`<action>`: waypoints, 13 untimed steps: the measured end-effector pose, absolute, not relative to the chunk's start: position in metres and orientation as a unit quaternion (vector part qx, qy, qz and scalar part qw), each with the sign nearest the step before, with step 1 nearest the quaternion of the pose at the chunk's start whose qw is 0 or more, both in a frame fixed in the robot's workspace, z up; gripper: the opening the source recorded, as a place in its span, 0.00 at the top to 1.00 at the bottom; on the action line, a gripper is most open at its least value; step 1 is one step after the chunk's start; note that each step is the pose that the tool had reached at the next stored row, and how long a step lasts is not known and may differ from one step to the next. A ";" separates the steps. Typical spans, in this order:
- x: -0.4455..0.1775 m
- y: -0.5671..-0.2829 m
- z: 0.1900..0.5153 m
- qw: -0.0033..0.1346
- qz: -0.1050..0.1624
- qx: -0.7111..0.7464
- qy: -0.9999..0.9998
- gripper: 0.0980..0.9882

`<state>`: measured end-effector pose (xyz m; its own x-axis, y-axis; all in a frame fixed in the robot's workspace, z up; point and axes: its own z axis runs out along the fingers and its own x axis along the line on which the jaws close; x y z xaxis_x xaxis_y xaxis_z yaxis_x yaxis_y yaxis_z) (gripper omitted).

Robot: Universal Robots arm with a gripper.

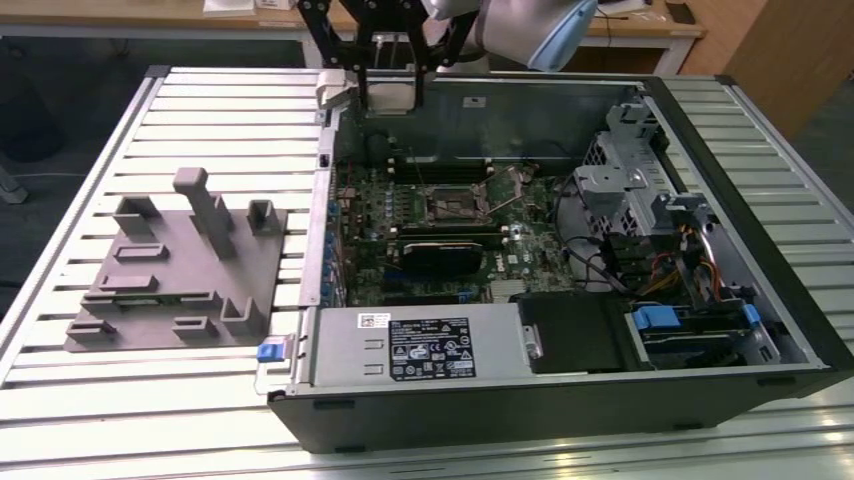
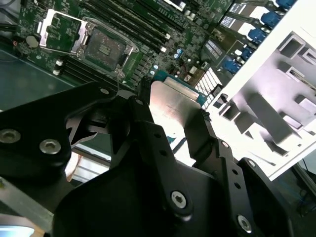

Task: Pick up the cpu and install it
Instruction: 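Pick up the cpu and move it towards the insertion slot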

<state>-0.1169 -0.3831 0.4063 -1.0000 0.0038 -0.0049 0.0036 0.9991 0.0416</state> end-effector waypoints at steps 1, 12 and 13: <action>-0.115 -0.382 0.406 0.002 0.021 0.002 1.000 0.52; -0.097 -0.375 0.402 0.002 0.021 0.002 1.000 0.52; -0.096 -0.375 0.402 0.002 0.021 0.002 1.000 0.52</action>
